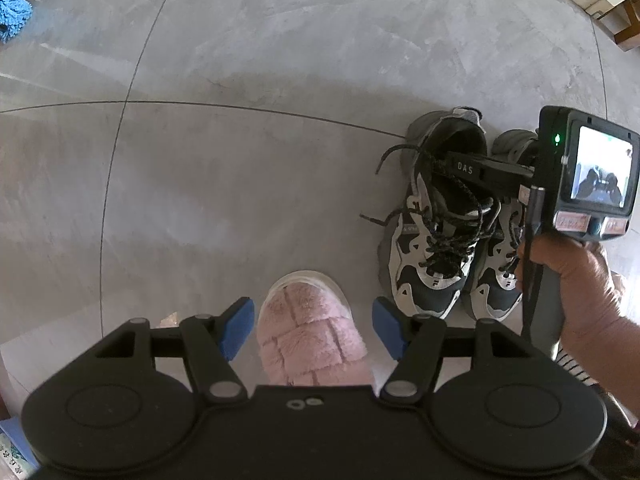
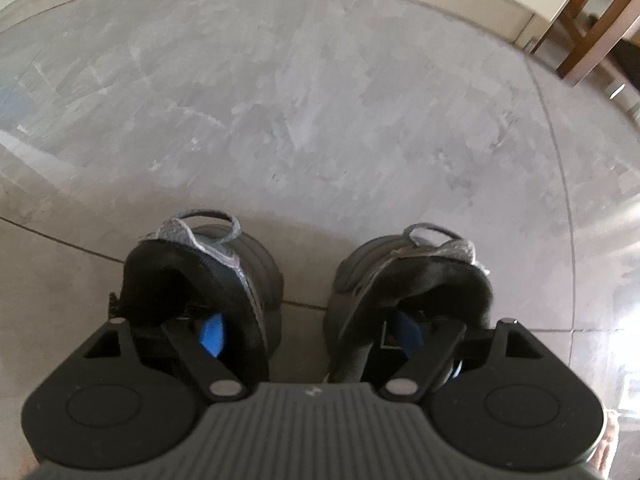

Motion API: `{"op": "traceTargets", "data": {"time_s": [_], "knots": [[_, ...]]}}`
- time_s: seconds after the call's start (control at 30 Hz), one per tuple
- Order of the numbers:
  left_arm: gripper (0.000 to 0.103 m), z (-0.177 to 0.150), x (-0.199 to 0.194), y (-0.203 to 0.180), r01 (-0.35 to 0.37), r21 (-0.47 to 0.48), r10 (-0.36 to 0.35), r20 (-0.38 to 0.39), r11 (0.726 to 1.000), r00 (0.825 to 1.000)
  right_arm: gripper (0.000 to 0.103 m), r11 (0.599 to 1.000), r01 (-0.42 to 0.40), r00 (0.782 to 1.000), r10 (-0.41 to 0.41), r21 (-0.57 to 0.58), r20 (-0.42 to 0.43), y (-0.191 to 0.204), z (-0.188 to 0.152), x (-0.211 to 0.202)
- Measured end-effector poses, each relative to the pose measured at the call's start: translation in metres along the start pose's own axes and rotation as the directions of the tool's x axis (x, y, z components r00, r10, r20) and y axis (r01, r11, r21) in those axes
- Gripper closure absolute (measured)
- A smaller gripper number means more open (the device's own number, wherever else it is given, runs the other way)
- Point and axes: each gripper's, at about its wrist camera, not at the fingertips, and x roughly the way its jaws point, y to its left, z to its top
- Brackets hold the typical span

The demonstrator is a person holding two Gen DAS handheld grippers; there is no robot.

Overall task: Organize scattered shoes
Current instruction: 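Insert the right tool fingers into both black-and-white sneakers and close, then lift the black-and-white sneakers with the right tool toward the wooden bench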

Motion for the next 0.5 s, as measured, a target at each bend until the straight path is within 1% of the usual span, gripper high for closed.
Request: {"op": "traceTargets", "data": {"time_s": [0.07, 0.2, 0.27, 0.3, 0.4, 0.43, 0.5], "knots": [[0.038, -0.001, 0.0, -0.001, 0.004, 0.007, -0.004, 0.0, 1.0, 1.0, 0.019, 0.999, 0.033, 0.999, -0.033, 0.019, 0.028, -0.004, 0.0, 0.001], [0.038, -0.001, 0.002, -0.003, 0.007, 0.024, -0.007, 0.003, 1.0, 1.0, 0.018, 0.996, -0.012, 0.999, 0.009, 0.091, 0.032, -0.019, 0.005, 0.011], [0.038, -0.001, 0.002, -0.004, 0.005, 0.029, -0.006, 0.005, 1.0, 1.0, 0.016, 0.995, -0.015, 0.999, 0.012, 0.099, 0.035, -0.018, 0.007, 0.015], [0.038, -0.001, 0.002, -0.004, 0.004, 0.031, -0.004, 0.006, 1.0, 1.0, 0.014, 0.993, -0.02, 0.999, 0.016, 0.118, 0.036, -0.017, 0.009, 0.016], [0.038, -0.002, 0.002, -0.006, 0.0, 0.034, 0.0, 0.007, 0.999, 1.0, 0.011, 0.986, -0.023, 1.0, 0.019, 0.163, 0.024, -0.014, 0.013, 0.017], [0.038, -0.003, 0.002, -0.006, -0.001, 0.034, 0.001, 0.006, 0.999, 1.0, 0.011, 0.986, -0.025, 1.0, 0.023, 0.163, 0.018, -0.013, 0.015, 0.018], [0.038, -0.003, 0.003, -0.007, -0.003, 0.035, 0.003, 0.003, 0.999, 1.0, 0.016, 0.986, -0.033, 0.999, 0.03, 0.164, 0.016, -0.012, 0.016, 0.02]]}}
